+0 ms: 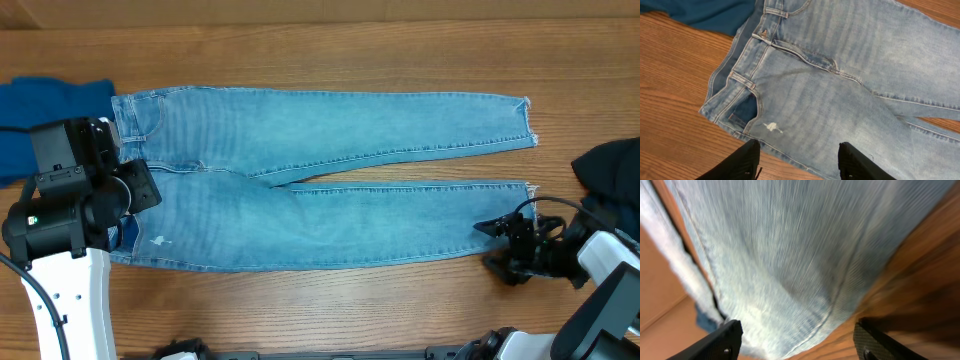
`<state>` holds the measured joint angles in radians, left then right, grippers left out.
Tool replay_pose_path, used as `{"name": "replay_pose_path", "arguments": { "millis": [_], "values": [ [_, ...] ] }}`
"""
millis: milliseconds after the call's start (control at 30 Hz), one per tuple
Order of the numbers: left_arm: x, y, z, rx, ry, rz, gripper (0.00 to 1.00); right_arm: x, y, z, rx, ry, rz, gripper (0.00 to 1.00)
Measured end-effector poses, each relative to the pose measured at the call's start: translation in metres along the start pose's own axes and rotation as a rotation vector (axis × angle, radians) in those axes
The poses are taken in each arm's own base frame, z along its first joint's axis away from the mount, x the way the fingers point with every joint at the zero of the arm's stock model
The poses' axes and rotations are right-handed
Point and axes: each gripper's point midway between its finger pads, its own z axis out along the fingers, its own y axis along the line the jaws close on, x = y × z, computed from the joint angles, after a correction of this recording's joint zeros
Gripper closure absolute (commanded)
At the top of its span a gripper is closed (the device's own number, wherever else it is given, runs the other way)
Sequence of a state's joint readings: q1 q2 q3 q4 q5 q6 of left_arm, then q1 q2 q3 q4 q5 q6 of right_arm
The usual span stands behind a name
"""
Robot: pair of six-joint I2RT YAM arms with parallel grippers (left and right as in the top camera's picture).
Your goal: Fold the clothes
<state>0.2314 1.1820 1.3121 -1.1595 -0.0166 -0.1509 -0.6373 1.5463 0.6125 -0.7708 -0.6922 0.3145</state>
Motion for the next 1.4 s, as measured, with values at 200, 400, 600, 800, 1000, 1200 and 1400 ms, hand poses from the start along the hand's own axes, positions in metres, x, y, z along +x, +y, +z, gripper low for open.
{"name": "replay_pose_path", "arguments": {
  "millis": [200, 400, 600, 800, 1000, 1200, 1400],
  "values": [
    [0.000, 0.000, 0.000, 0.000, 0.000, 0.000, 0.44, 0.007, 0.002, 0.005, -0.047, 0.027, -0.021, 0.33],
    [0.001, 0.000, 0.000, -0.001, 0.005, 0.000, 0.43, 0.001, 0.014, 0.009, -0.129, 0.008, -0.135, 0.38],
    [0.002, 0.000, 0.000, 0.003, 0.009, 0.000, 0.43, -0.009, 0.022, 0.010, -0.169, -0.034, -0.253, 0.40],
    [0.003, -0.003, 0.000, 0.016, 0.012, 0.000, 0.43, -0.011, 0.025, 0.012, -0.158, -0.045, -0.327, 0.37],
    [0.003, -0.004, 0.000, 0.022, 0.013, 0.000, 0.43, -0.032, 0.024, 0.001, -0.053, -0.099, -0.293, 0.35],
    [0.003, -0.004, 0.000, 0.022, 0.013, 0.000, 0.43, -0.064, 0.026, -0.016, 0.059, -0.205, -0.279, 0.37],
    [0.001, -0.004, 0.000, 0.024, 0.005, 0.000, 0.43, -0.064, 0.029, -0.015, 0.063, -0.208, -0.276, 0.42]
  ]
}}
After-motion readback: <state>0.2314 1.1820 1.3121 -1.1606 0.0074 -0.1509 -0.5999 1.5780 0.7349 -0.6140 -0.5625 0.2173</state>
